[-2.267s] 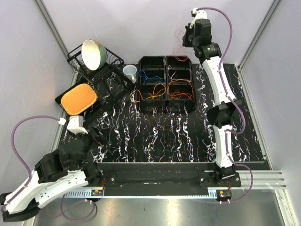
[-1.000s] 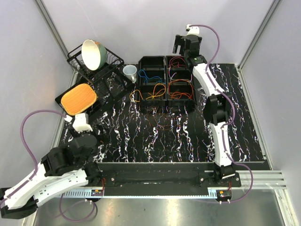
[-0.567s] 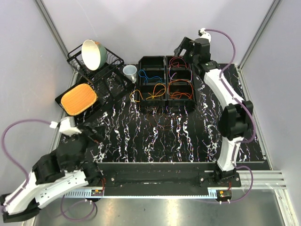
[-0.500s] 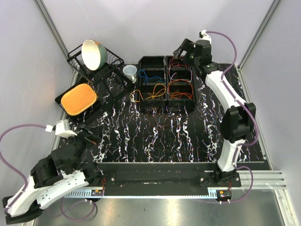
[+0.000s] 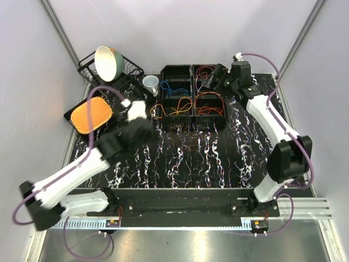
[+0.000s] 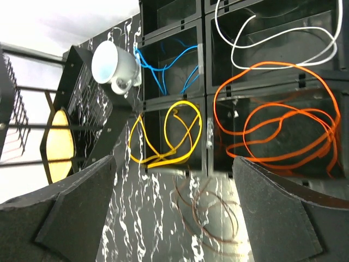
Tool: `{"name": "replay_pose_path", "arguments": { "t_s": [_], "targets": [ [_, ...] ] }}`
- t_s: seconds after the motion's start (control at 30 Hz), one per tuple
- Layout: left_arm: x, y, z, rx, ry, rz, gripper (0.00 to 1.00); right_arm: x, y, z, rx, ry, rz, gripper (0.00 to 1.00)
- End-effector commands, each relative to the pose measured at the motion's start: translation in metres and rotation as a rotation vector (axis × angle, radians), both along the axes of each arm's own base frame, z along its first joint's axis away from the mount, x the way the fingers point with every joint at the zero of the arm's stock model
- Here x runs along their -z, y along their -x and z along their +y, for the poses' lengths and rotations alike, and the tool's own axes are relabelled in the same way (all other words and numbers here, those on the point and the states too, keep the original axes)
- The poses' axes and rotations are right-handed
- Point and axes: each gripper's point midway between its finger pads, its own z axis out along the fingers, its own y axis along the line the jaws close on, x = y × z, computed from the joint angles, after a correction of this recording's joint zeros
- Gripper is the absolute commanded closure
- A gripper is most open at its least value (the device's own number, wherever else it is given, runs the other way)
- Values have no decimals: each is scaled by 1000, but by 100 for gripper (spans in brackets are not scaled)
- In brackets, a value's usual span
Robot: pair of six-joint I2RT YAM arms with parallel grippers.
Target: Untangle the cables
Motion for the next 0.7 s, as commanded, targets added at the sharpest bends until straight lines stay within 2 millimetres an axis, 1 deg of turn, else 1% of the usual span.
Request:
{"name": "replay_pose_path", "arguments": {
  "t_s": [0.0, 0.03, 0.07, 0.1, 0.13, 0.17, 0.2, 0.23, 0.27, 0.3, 0.33, 0.37, 0.4, 0.43, 0.5, 0.53, 0.57, 0.6, 0.63, 0.67],
  "targets": [
    [3, -32, -64, 201, 71, 95, 1, -48, 37, -10, -20, 54, -82, 7],
    [3, -38, -70, 211, 68, 88, 1, -43, 45, -13, -20, 77, -59, 7],
    [7, -41, -79, 237, 80, 97, 1, -43, 49, -19, -3, 104, -60, 7],
    [13, -50, -89, 248, 89, 101, 1, -52, 58, -22, 0, 109, -76, 7],
    [16, -56, -96, 260, 92, 109, 1, -43, 66, -25, 2, 124, -49, 7],
    [20, -59, -103, 277, 98, 123, 2, -41, 71, -29, 7, 139, -44, 7],
    [37, -67, -108, 268, 70, 163, 4, -46, 79, -33, 14, 141, -50, 7],
    [34, -73, -113, 267, 69, 159, 5, -34, 85, -35, 13, 154, -21, 7],
    [40, -78, -114, 256, 55, 165, 5, -33, 90, -37, 14, 156, -16, 7],
    [44, -85, -116, 246, 49, 166, 6, -35, 97, -39, 12, 153, -22, 7],
    [57, -91, -120, 241, 30, 186, 6, -24, 103, -40, 9, 157, 2, 7],
    [65, -95, -122, 240, 22, 194, 7, -22, 107, -39, -1, 150, 7, 7],
    [69, -102, -124, 234, 23, 189, 7, -24, 112, -39, -7, 143, 1, 7],
    [86, -106, -125, 232, -4, 214, 7, -15, 117, -39, -13, 142, 20, 7],
    [98, -115, -127, 240, -4, 223, 6, -13, 124, -38, -31, 131, 26, 6],
    [116, -119, -127, 252, -30, 254, 6, -8, 128, -38, -36, 131, 37, 6],
    [124, -120, -129, 264, -27, 272, 6, -8, 130, -37, -45, 126, 34, 7],
    [131, -127, -127, 257, -27, 277, 6, -6, 132, -36, -53, 123, 38, 7],
    [138, -129, -127, 269, -35, 286, 6, -3, 134, -35, -60, 121, 44, 7],
    [150, -130, -128, 281, -39, 306, 6, -3, 136, -34, -70, 116, 45, 7]
  ]
}}
